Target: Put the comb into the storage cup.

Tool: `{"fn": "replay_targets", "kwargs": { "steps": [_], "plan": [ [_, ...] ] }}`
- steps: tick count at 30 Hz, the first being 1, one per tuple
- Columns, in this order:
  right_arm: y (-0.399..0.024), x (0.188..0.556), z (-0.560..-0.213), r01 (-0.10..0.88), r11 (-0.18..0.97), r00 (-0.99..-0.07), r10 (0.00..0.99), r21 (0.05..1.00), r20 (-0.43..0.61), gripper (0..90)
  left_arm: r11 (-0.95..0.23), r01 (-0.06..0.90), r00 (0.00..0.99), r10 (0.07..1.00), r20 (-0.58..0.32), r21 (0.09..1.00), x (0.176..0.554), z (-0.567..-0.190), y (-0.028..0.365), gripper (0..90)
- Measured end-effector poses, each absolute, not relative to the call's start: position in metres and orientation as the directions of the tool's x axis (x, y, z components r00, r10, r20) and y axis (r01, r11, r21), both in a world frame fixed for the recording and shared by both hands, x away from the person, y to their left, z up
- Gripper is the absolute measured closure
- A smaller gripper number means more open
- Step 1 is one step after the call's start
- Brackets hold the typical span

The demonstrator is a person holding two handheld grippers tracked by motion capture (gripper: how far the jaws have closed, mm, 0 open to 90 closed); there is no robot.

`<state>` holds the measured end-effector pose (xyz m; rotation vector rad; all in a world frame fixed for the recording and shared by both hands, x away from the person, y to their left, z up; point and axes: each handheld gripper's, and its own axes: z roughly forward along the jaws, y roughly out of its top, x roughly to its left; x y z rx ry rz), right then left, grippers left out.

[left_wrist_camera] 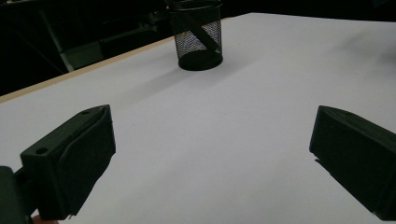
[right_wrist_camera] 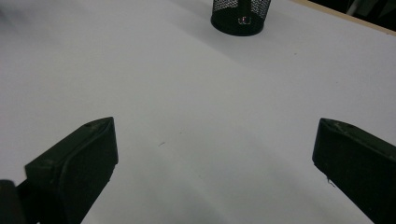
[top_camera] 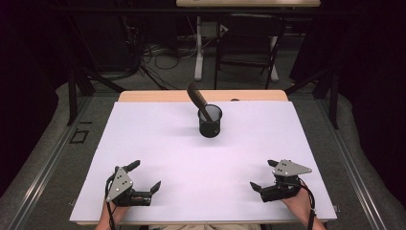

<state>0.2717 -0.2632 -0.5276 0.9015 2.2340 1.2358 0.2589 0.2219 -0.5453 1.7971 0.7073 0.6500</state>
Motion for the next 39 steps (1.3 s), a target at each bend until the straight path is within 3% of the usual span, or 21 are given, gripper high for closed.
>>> {"fn": "replay_targets", "kwargs": {
  "steps": [39],
  "plan": [
    [-0.28,0.249,-0.525,0.259,0.334,-0.66,0.746,0.906,-0.086,0.0,-0.282,0.165,0.678,0.729,0.099,0.945,0.259,-0.546,0.221,0.3]
  ]
}}
